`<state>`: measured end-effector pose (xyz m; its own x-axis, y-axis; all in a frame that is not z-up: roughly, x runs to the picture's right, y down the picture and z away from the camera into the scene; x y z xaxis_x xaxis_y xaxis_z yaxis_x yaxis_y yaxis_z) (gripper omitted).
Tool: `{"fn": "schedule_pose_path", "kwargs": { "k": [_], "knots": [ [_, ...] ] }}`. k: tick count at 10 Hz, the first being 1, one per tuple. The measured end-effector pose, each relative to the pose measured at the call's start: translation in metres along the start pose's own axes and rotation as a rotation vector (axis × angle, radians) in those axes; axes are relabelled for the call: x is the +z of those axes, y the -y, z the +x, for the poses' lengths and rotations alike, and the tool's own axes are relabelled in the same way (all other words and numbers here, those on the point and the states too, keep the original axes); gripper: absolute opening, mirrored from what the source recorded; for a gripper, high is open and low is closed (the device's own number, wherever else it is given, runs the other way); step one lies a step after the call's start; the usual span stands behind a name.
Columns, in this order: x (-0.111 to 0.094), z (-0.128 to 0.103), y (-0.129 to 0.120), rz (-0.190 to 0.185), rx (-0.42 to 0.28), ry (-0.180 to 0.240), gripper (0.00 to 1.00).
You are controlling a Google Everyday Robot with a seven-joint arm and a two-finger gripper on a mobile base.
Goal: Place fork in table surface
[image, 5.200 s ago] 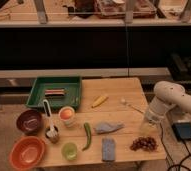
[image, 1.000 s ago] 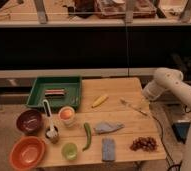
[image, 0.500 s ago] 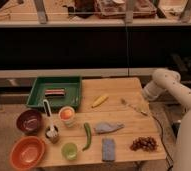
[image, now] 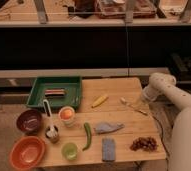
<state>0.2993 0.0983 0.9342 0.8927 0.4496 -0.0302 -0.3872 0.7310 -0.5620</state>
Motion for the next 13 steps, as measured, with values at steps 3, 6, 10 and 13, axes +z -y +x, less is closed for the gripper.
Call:
{"fn": "schedule_pose_path", "kwargs": {
  "k": [3,6,10,13],
  "knots": [
    [0.001,-0.001,-0.005,0.008,-0.016,-0.012,0.04],
    [-0.003,-0.006,-0.013,-0.003,-0.031,-0.009,0.00],
    [-0.041,-0.029,-0.034,-0.016,-0.071,0.034,0.00],
    [-0.060,-0.047,-0.054,-0.030,-0.095,0.034,0.00]
  ]
}}
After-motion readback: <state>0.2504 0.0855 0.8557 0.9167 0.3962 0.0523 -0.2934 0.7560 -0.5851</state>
